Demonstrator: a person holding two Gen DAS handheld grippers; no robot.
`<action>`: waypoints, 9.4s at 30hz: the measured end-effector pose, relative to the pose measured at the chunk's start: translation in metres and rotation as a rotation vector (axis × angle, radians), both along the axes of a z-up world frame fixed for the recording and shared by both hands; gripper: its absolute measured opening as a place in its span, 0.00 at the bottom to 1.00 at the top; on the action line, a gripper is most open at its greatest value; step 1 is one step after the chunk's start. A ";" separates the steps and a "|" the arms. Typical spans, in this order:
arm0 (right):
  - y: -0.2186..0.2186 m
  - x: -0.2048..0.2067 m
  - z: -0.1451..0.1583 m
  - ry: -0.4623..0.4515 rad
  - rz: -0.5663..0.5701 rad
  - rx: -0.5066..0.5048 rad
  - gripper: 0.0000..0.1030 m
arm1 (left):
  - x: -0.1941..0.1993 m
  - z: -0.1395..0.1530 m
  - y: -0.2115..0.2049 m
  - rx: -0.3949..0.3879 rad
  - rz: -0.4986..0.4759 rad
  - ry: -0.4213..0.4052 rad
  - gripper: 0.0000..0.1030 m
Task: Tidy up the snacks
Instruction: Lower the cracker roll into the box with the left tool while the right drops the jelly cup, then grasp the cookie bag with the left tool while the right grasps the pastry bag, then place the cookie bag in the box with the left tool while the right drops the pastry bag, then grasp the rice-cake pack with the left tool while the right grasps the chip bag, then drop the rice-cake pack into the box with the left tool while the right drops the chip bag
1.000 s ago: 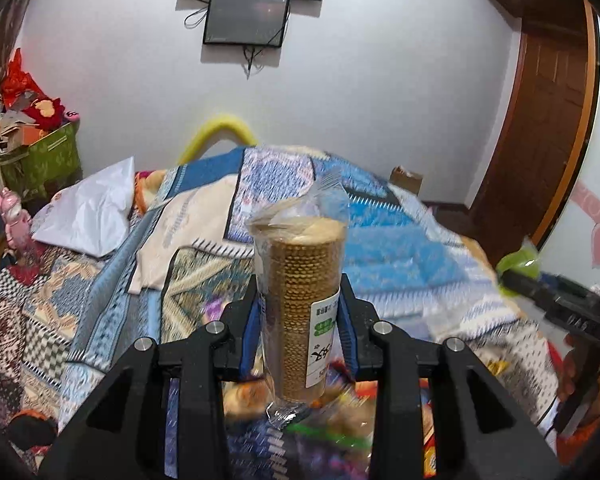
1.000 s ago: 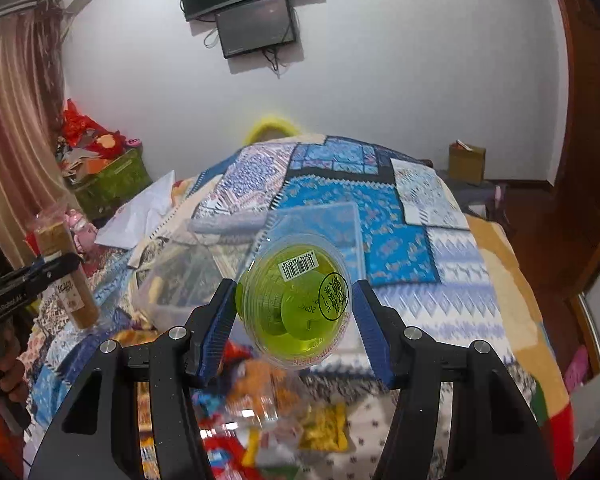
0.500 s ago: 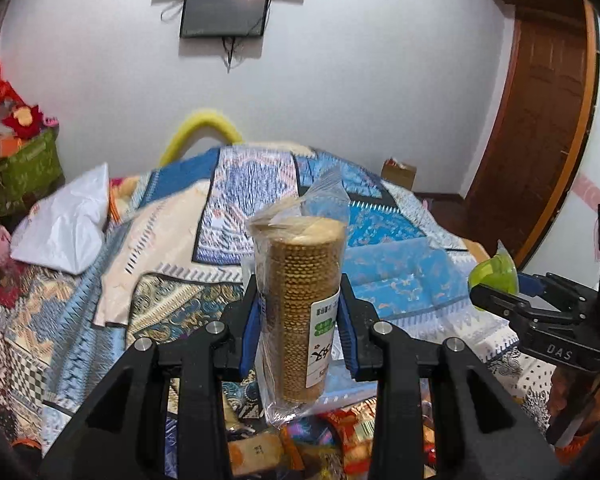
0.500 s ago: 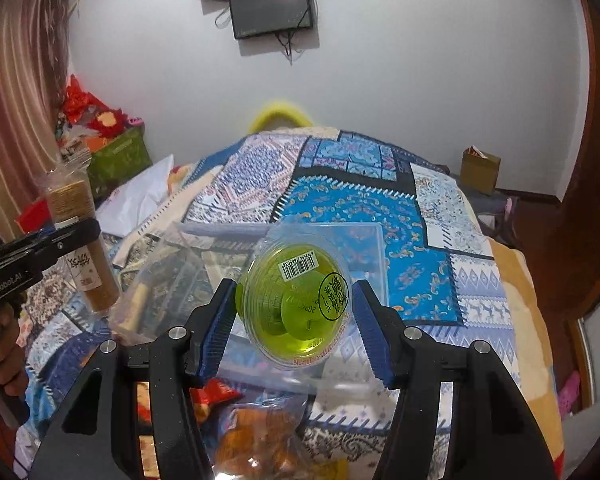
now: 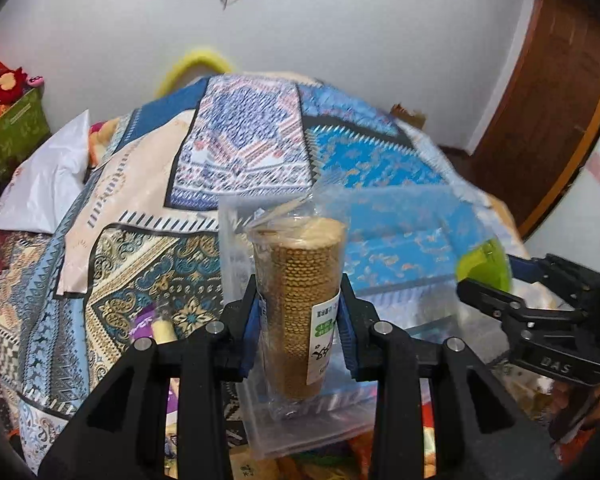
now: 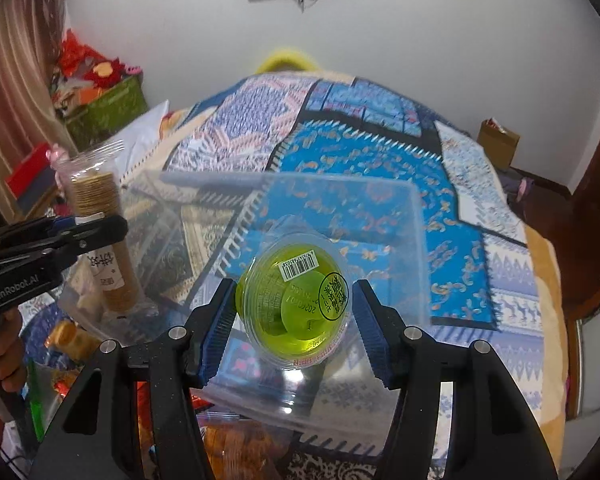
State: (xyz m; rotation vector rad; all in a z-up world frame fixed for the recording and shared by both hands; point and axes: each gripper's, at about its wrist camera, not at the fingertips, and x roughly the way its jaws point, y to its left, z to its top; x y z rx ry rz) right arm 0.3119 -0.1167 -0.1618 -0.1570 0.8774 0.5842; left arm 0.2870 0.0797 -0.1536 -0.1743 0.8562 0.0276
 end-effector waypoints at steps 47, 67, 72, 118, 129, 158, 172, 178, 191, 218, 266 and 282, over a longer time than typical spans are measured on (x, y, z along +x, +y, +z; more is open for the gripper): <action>-0.043 -0.098 0.008 0.003 -0.030 0.057 0.67 | -0.128 -0.006 -0.025 -0.024 -0.071 0.070 0.63; -0.024 -0.091 -0.044 0.116 0.014 0.033 0.77 | -0.116 -0.044 -0.025 -0.072 -0.069 0.109 0.70; -0.026 -0.094 -0.043 0.106 0.014 0.048 0.72 | -0.120 -0.041 -0.026 -0.061 -0.077 0.091 0.63; -0.046 -0.120 0.019 -0.009 -0.024 0.150 0.66 | -0.186 -0.039 -0.002 -0.058 0.003 0.114 0.48; -0.043 -0.103 0.043 -0.071 -0.037 0.187 0.66 | -0.162 0.030 0.008 -0.056 0.021 -0.071 0.48; -0.010 0.001 0.017 -0.051 -0.073 0.089 0.66 | 0.010 0.000 -0.039 -0.017 -0.072 0.004 0.48; -0.010 0.001 0.014 -0.041 -0.048 0.082 0.65 | 0.023 -0.017 -0.037 -0.021 -0.036 0.090 0.61; -0.022 -0.013 0.029 -0.056 -0.047 0.101 0.65 | 0.004 0.011 -0.037 -0.017 -0.051 0.043 0.61; -0.047 -0.064 0.065 -0.130 -0.063 0.116 0.65 | -0.081 0.076 -0.010 0.064 -0.013 -0.089 0.70; -0.077 -0.116 -0.023 0.084 -0.128 0.042 0.66 | -0.138 -0.045 0.038 -0.016 0.090 0.187 0.73; -0.075 -0.102 0.031 -0.092 -0.125 0.166 0.45 | -0.140 0.030 0.013 0.057 0.085 -0.071 0.39; -0.021 -0.057 0.055 -0.149 -0.034 0.184 0.45 | -0.071 0.046 -0.012 0.047 0.019 -0.122 0.39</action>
